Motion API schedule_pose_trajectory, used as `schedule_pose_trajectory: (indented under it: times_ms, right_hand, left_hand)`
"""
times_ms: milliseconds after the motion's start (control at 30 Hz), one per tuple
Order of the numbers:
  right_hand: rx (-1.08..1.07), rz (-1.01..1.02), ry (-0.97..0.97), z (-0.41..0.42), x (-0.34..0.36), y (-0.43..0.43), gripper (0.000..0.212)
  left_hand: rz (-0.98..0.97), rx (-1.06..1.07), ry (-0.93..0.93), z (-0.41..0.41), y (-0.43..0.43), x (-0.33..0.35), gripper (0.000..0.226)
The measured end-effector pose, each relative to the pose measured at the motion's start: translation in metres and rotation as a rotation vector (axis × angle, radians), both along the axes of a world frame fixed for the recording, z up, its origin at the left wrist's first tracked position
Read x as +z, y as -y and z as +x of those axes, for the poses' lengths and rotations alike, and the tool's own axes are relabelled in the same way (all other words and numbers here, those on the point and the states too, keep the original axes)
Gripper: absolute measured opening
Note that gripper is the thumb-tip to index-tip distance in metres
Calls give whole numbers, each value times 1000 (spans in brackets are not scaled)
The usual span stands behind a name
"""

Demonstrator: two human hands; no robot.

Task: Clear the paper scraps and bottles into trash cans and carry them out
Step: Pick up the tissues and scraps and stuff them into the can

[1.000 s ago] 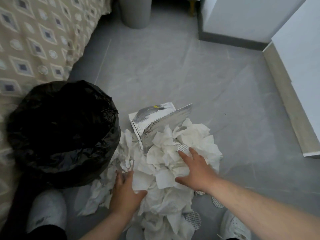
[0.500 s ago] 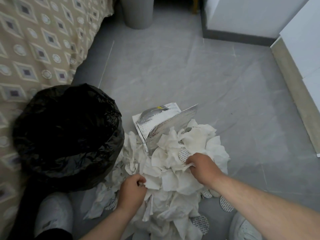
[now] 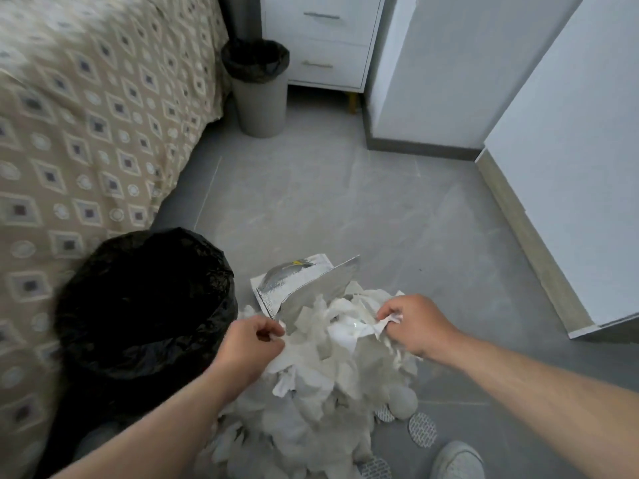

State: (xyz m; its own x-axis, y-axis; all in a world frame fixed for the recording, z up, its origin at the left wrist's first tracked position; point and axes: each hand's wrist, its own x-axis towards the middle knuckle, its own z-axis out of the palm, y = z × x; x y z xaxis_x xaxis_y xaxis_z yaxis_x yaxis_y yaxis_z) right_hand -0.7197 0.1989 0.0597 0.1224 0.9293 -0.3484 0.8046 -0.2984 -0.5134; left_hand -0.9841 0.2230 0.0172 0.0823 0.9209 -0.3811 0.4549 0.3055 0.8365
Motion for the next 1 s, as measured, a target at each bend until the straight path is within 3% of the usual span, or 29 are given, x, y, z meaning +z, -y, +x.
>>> schedule_pose_trajectory:
  times_ms: [167, 367, 533, 667, 800, 900, 1000]
  right_hand:
    - [-37, 93, 46, 2, 40, 7, 31]
    - [5, 64, 72, 0, 37, 12, 36]
    - [33, 55, 109, 1, 18, -7, 37]
    - [28, 35, 132, -1, 5, -19, 34]
    - [8, 39, 133, -4, -3, -28, 47]
    - [-6, 37, 126, -9, -6, -31, 60]
    - [-48, 50, 58, -14, -7, -30, 54]
  left_hand:
    - [77, -7, 3, -13, -22, 65, 19]
    - [53, -118, -24, -36, -35, 97, 12]
    - [-16, 73, 175, -71, -52, 96, 13]
    - [-93, 260, 446, -99, -69, 102, 13]
    - [-72, 412, 618, -144, -89, 103, 14]
    - [11, 563, 586, -169, -98, 89, 10]
    - [51, 659, 389, -183, -100, 55, 8]
